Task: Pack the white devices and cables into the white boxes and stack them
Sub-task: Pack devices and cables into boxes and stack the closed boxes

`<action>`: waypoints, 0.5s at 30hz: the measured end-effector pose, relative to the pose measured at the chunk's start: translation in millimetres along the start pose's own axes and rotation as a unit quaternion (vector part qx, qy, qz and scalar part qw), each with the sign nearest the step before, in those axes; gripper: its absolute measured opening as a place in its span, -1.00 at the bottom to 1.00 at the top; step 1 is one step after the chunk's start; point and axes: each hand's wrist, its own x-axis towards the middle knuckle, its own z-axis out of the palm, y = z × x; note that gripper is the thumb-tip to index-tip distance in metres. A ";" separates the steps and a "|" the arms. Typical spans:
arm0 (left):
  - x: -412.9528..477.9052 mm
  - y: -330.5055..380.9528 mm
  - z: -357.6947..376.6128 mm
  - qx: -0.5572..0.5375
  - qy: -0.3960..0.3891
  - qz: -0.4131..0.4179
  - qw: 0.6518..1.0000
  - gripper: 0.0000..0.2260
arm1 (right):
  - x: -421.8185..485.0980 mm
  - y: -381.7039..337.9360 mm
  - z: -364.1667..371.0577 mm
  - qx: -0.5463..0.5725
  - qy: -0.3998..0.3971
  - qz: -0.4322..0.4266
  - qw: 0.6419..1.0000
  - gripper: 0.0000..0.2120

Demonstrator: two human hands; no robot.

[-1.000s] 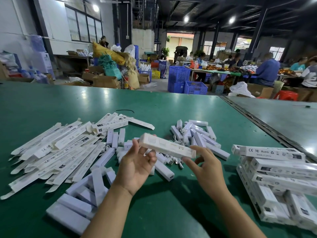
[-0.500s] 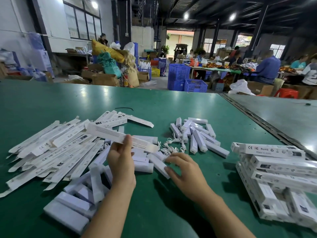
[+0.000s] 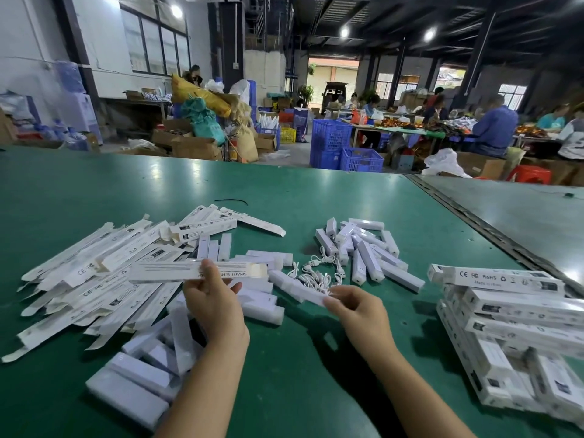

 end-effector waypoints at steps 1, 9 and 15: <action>0.3 -0.6 -0.4 0.005 0.001 -0.001 1.000 -0.74 | 1.1 -0.7 -1.3 0.076 -0.007 0.043 0.996 -0.91; 0.4 -0.8 0.3 0.021 0.013 -0.010 1.000 -0.72 | 8.7 3.7 -2.3 0.310 -0.028 0.164 0.936 -0.85; -1.7 -2.0 -0.1 0.029 0.016 -0.017 0.999 -0.77 | 31.2 1.4 6.9 0.129 0.044 0.126 0.983 -0.88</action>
